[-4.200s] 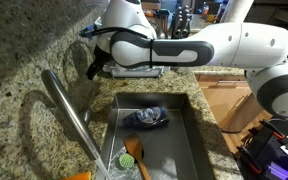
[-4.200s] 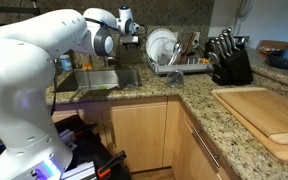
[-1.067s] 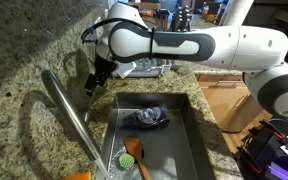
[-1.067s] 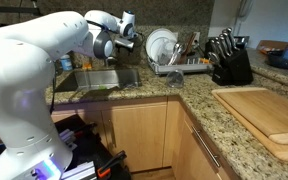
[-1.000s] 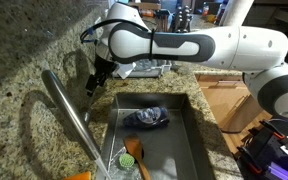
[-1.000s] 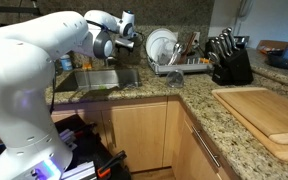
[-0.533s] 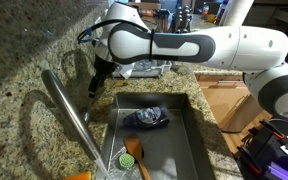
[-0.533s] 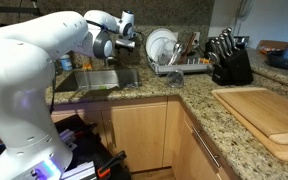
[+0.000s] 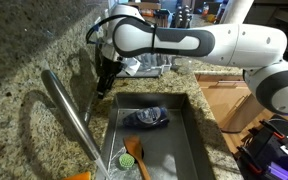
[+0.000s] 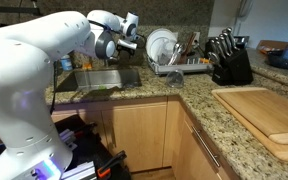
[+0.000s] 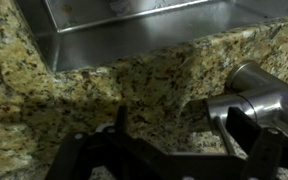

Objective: Close the tap

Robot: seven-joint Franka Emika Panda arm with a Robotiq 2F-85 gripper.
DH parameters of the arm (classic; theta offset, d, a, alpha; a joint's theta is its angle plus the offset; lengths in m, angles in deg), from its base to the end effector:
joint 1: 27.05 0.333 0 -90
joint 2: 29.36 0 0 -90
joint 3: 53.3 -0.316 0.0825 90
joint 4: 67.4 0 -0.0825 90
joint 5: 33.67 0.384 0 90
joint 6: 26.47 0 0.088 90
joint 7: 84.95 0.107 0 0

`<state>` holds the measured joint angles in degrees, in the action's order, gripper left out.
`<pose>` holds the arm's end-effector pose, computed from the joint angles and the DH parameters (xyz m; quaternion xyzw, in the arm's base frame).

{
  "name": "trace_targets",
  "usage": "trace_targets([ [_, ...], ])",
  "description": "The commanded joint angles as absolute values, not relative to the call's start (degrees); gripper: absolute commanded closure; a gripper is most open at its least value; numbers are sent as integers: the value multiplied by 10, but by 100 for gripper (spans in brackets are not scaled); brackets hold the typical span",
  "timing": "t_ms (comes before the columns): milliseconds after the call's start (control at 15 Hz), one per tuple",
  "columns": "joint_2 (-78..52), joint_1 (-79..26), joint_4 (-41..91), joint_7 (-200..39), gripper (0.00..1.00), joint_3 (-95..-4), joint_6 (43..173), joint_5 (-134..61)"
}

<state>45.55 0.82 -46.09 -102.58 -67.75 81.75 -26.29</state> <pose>0.6933 0.4494 0.3004 -0.8989 -0.3838 -0.0827 0.1945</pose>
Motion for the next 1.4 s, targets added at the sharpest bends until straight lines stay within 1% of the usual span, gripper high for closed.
trace_targets([
  [0, 470, 17, -469, -1049, 0, -666, 855, -275],
  [133, 486, 23, -475, -1067, 0, -658, 918, -287],
  [200, 466, 16, -459, -1047, 0, -668, 874, -276],
  [467, 468, 17, -454, -1048, 0, -668, 886, -277],
  [867, 485, 33, -468, -1114, 0, -653, 1009, -311],
  [933, 473, 26, -455, -1093, 0, -662, 979, -301],
  [1200, 476, 28, -458, -1092, 0, -661, 983, -301],
  [1333, 490, 24, -471, -1114, 0, -703, 1025, -262],
])
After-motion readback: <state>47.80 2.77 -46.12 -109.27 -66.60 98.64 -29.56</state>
